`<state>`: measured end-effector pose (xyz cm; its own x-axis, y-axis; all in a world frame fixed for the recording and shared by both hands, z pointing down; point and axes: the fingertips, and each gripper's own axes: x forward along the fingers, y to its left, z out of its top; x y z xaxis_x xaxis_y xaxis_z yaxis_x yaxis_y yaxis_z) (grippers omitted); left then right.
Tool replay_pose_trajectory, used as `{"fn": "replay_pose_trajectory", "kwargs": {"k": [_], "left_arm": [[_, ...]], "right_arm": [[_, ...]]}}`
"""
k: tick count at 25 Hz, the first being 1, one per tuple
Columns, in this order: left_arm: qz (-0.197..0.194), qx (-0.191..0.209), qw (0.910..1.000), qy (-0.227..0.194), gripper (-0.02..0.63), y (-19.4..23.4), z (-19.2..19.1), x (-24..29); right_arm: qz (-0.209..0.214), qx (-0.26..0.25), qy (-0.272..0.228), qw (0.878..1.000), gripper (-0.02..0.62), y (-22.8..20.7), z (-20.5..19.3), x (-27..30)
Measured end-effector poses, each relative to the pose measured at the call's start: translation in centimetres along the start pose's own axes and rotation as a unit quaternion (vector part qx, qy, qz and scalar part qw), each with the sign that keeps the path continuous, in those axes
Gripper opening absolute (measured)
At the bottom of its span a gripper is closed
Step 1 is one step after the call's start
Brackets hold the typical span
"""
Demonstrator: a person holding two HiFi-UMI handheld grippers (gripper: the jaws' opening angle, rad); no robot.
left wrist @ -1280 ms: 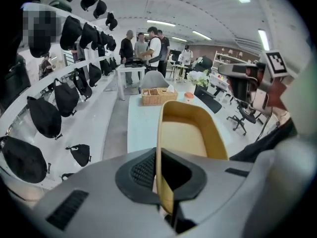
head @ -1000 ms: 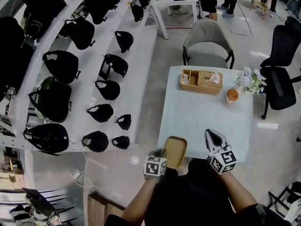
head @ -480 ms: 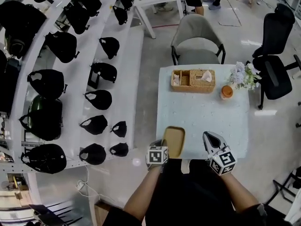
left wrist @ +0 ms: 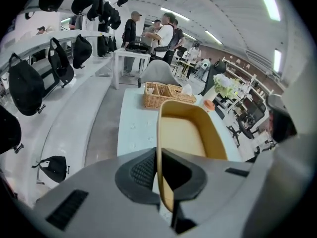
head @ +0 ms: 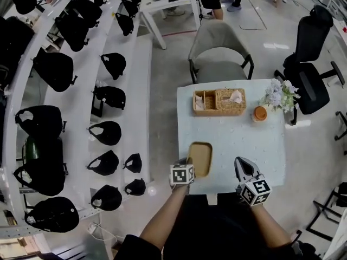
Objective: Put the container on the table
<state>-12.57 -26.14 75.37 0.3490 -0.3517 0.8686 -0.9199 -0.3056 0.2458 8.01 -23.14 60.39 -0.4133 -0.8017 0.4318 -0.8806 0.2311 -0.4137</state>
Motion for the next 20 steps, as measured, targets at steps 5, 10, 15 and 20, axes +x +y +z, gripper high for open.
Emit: {"fn": "replay_pose_trajectory", "kwargs": {"k": [5,10,15,20], "left_arm": [[-0.024,0.011,0.9993,0.026,0.011,1.1,1.2,3.7],[-0.043,0.046,0.997,0.044,0.011,1.6,3.0,7.5],[-0.06,0.058,0.9954,0.048,0.011,2.4,4.6,11.1],[-0.065,0.062,0.9945,0.053,0.012,3.0,4.8,13.6]], "right_arm": [[-0.046,0.023,0.009,0.999,-0.002,-0.4,-0.8,1.8],[-0.074,0.042,0.027,0.996,-0.002,-0.6,-2.0,3.0],[-0.106,0.054,0.051,0.992,-0.002,-1.7,-4.3,2.8],[-0.111,0.069,0.061,0.99,-0.002,-1.3,-5.8,3.3]]}}
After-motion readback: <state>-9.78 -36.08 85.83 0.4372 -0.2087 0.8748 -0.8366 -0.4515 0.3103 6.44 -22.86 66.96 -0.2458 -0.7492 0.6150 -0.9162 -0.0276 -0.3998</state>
